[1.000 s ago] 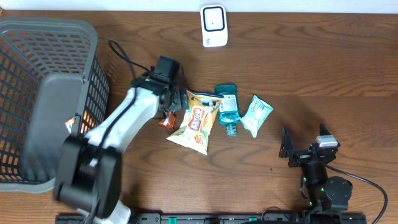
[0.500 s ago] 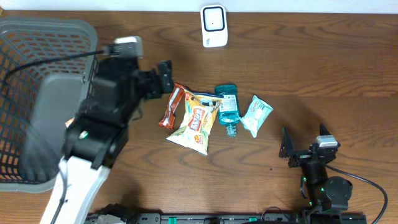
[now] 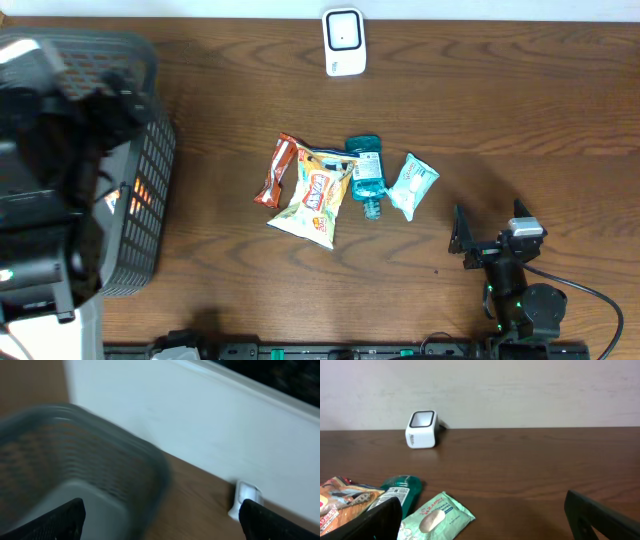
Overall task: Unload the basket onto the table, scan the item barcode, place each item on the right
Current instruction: 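Withdraw the left gripper back into the basket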
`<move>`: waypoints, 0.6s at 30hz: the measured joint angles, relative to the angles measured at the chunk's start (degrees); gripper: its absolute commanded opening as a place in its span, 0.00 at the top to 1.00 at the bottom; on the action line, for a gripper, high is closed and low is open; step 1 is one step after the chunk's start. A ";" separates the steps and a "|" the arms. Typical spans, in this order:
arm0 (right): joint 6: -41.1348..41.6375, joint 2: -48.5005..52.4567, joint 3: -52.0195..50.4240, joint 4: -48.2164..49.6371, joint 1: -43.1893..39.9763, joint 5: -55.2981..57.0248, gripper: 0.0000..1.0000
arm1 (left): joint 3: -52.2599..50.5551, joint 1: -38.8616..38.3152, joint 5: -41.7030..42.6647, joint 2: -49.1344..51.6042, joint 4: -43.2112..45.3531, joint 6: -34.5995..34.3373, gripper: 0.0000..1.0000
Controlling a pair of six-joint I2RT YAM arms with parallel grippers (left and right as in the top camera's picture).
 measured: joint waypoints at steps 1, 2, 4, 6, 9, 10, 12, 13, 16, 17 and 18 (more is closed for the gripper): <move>0.00 0.00 0.00 0.00 0.00 0.00 0.01 | 0.52 2.95 -0.13 0.04 -0.44 -0.02 0.02; -0.02 0.00 0.00 0.00 0.00 -0.02 0.01 | 0.72 5.95 -0.15 0.15 -1.03 -0.15 0.02; 0.00 0.00 0.00 0.00 0.00 -0.02 0.01 | 0.85 11.30 0.07 1.22 -2.71 -1.16 0.02; -0.02 0.00 0.00 0.00 0.00 -0.02 0.01 | 1.07 16.11 0.79 3.23 -4.44 -2.32 0.02; -0.02 0.00 0.00 0.00 0.00 0.00 0.01 | 1.18 21.59 4.13 8.28 -9.07 -3.93 0.02; -0.02 -0.02 0.00 0.00 0.00 -0.02 0.01 | 1.18 22.69 5.16 10.12 -10.97 -4.20 0.02; 0.00 0.00 0.00 0.00 0.00 0.00 0.01 | 0.87 24.15 7.15 14.71 -14.25 -4.81 0.02; -0.02 0.00 0.00 0.00 0.00 0.00 0.01 | 0.70 24.35 7.76 16.52 -14.84 -5.11 0.02; -0.02 0.00 0.00 0.00 0.00 0.00 0.01 | -0.26 24.48 9.35 22.88 -16.35 -6.75 0.02; -0.02 0.00 0.00 0.00 0.00 0.00 0.01 | -0.57 24.46 9.73 24.83 -16.59 -7.69 0.02; -0.02 -0.02 0.00 0.00 0.00 0.00 0.01 | -0.94 24.48 10.05 26.77 -16.63 -9.01 0.02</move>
